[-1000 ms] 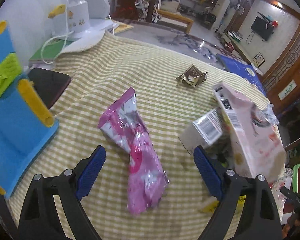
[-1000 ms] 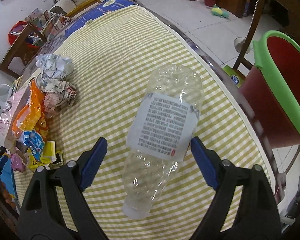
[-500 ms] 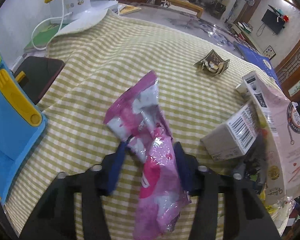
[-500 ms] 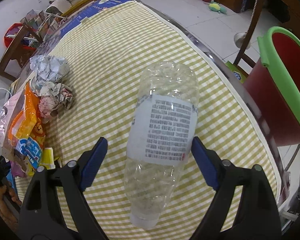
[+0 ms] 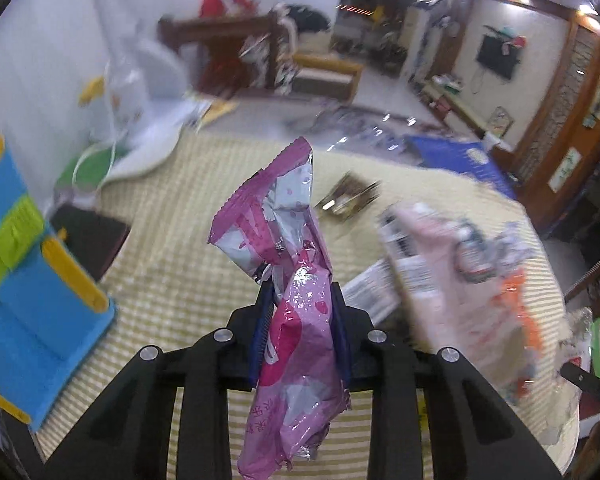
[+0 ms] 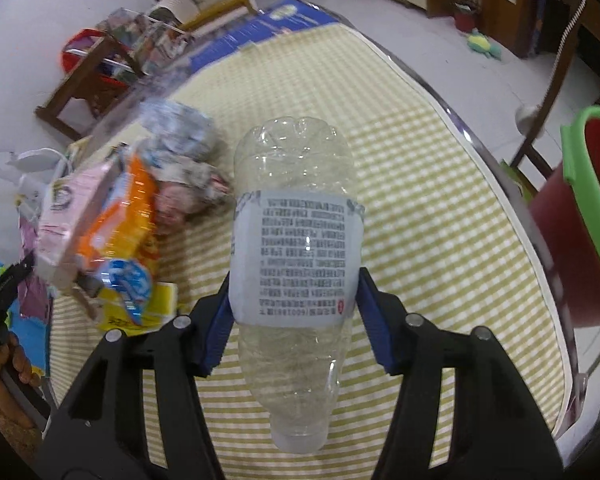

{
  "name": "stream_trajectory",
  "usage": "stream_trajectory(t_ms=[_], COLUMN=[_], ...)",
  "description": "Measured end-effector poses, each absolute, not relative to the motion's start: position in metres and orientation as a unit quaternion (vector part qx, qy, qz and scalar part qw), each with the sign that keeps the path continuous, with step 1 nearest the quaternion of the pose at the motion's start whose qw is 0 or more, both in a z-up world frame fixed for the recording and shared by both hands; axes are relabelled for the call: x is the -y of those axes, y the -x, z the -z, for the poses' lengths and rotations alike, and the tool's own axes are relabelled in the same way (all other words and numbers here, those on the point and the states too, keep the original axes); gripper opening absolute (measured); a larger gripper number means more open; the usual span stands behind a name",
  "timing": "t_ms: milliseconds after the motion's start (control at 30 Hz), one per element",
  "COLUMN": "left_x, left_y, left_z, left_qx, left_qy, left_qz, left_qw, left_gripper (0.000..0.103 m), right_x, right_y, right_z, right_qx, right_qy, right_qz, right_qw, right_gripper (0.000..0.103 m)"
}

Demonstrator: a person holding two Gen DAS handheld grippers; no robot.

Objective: Collect trash
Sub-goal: 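Grasp the clear plastic bottle with the right tool while the left tool grasps the pink wrapper, then carry the bottle and pink wrapper to the red bin and release both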

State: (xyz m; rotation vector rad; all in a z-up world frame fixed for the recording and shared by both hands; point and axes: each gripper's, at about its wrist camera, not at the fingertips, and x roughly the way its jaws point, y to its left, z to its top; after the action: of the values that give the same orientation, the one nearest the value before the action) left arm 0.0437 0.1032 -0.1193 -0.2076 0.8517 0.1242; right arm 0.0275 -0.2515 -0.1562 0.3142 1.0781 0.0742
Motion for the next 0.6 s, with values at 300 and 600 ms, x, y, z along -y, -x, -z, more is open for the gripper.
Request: stream_trajectory(t_ms=[300,600], left_x=[-0.042,0.008], left_y=[-0.026,-0.006], left_z=[0.061,0.023], left_qx=[-0.362,-0.32], left_qy=[0.078,0.053], left_qz=[0.018,0.082], left_qw=[0.929,0.942], left_gripper=[0.026,0.026], right_x=[0.246,0.25], right_y=[-0.008,0.021], right_z=[0.103,0.048], right_qx=[-0.444,-0.366], right_qy=[-0.148,-0.142], right_qz=[-0.056,-0.062], right_qw=[0.882,0.918], right_gripper=[0.056,0.056])
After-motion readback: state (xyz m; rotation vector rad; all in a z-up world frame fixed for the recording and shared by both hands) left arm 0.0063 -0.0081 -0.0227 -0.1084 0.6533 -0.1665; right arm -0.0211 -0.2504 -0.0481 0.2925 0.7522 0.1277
